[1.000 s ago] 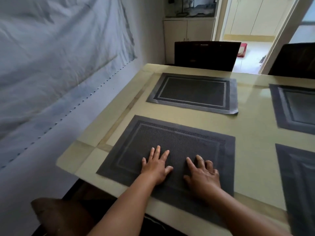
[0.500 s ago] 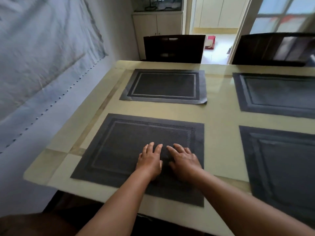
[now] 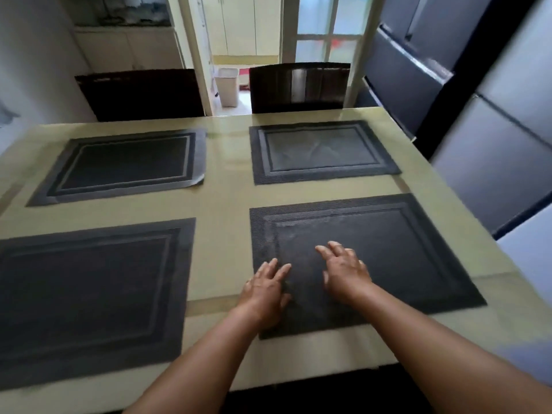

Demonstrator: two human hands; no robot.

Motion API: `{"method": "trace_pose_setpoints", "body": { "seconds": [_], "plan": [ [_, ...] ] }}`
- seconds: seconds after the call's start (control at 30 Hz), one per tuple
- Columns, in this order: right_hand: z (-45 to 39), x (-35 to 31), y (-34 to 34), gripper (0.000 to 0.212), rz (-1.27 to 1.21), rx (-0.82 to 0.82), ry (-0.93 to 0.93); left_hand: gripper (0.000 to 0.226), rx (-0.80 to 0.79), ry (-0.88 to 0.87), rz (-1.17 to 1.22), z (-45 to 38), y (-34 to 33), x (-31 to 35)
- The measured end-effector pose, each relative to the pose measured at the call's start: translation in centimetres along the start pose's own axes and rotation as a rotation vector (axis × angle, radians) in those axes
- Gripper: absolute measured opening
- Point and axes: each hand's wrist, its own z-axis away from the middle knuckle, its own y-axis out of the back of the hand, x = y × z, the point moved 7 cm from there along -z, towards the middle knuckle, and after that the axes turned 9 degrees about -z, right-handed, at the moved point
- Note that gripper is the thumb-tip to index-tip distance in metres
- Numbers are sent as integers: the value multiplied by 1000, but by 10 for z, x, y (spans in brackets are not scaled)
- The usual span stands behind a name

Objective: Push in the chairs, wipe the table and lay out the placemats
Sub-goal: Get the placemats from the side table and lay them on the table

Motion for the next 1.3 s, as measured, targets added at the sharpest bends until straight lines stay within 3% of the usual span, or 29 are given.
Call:
{"method": "trace_pose_setpoints", "body": {
  "seconds": [0.13, 0.23, 0.57, 0.97, 1.07, 1.3],
  "plan": [
    [11, 102, 20, 61, 104, -77, -150, 64, -17, -12, -102, -16, -16, 51],
    [19, 143, 25, 61, 82, -134, -184, 62, -14, 38, -153, -21, -25, 65],
    [35, 155, 23, 63, 79, -209, -119, 63, -45, 90, -203, 0, -34, 69],
    [33, 158, 15, 68, 25, -168, -121, 64, -41, 97, -168, 1, -29, 71],
    [42, 143, 31, 66, -80, -55, -107, 65, 50, 103, -94, 8, -11, 79],
    [118, 44, 101, 48, -381, 418, 281, 45, 489, -20, 250, 80, 76, 95]
  ]
}}
